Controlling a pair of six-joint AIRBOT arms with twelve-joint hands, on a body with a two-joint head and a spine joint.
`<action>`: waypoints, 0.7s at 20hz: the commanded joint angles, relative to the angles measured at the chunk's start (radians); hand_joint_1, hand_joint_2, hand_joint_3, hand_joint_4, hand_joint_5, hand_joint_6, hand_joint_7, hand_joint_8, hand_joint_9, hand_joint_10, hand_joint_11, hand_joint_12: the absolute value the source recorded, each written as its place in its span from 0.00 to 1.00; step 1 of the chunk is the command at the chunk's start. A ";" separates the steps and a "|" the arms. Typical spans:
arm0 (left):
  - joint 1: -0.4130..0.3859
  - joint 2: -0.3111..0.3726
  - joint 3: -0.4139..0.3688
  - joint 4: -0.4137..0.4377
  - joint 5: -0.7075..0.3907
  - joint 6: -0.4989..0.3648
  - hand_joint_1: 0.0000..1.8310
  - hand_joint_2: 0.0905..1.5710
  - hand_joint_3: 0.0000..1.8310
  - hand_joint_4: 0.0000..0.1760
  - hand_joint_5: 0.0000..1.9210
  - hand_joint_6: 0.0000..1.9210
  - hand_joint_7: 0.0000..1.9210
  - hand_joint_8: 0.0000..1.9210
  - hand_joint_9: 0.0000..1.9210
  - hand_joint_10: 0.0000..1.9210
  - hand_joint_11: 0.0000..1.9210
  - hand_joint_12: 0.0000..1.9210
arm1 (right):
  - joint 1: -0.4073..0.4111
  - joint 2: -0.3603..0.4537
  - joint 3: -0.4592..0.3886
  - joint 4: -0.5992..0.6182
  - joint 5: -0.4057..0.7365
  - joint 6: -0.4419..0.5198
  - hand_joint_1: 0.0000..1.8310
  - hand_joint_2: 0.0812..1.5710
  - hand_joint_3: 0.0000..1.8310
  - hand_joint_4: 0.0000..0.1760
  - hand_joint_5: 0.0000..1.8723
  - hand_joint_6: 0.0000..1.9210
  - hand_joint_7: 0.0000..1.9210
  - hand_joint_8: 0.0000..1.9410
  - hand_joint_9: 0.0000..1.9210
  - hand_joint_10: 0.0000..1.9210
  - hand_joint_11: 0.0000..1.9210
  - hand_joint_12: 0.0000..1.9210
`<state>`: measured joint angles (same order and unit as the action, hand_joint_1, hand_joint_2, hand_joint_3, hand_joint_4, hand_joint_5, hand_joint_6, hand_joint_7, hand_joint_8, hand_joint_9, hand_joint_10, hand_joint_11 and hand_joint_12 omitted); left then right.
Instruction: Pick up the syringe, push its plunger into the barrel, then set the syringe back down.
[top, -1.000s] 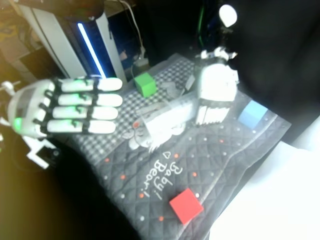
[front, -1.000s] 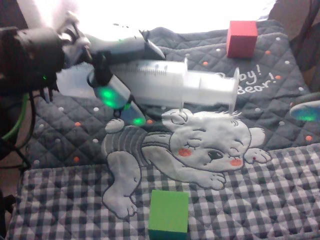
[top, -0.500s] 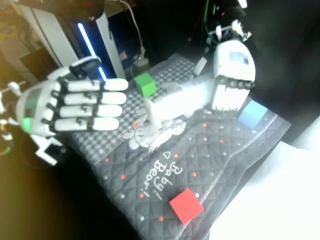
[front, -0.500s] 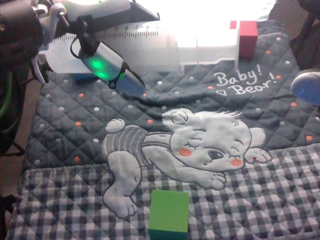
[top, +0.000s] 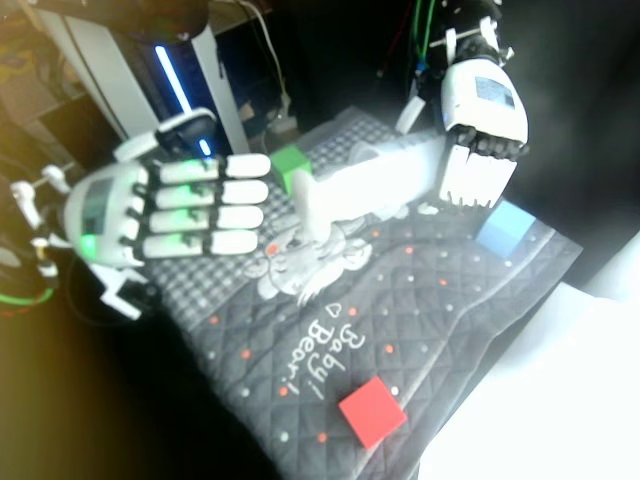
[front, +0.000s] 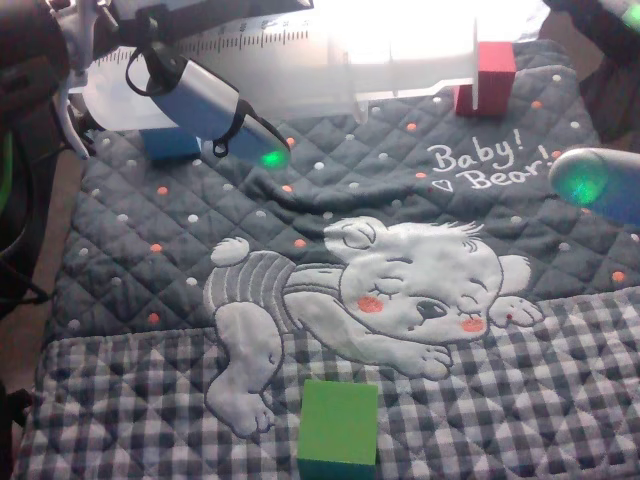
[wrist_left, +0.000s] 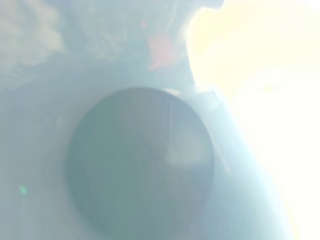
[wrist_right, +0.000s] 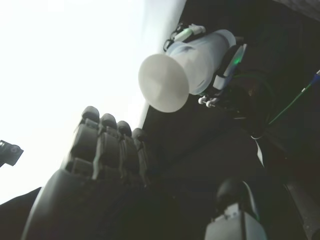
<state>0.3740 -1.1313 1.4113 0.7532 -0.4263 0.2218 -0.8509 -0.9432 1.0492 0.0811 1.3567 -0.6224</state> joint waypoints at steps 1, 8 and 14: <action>-0.023 0.002 -0.002 -0.054 -0.111 -0.005 0.91 0.68 0.00 0.06 0.65 1.00 0.77 1.00 0.82 1.00 0.84 1.00 | 0.003 -0.005 0.004 0.008 0.121 0.014 0.00 0.54 0.00 0.03 0.00 0.00 0.00 0.00 0.00 0.00 0.00 0.00; -0.027 0.003 -0.004 -0.054 -0.120 -0.005 0.89 0.69 0.00 0.00 0.66 1.00 0.78 1.00 0.83 1.00 0.84 1.00 | -0.011 -0.061 0.029 0.020 0.118 0.057 0.00 0.57 0.00 0.00 0.00 0.00 0.00 0.00 0.00 0.00 0.00 0.00; -0.045 0.000 -0.014 -0.016 -0.108 -0.006 0.88 0.69 0.00 0.00 0.64 1.00 0.77 1.00 0.82 1.00 0.82 1.00 | -0.011 -0.084 0.035 0.020 0.116 0.076 0.00 0.55 0.00 0.00 0.00 0.00 0.00 0.00 0.00 0.00 0.00 0.00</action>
<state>0.3492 -1.1313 1.3987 0.7818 -0.4397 0.2226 -0.8654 -1.0302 1.0817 0.0963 1.3506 -0.5537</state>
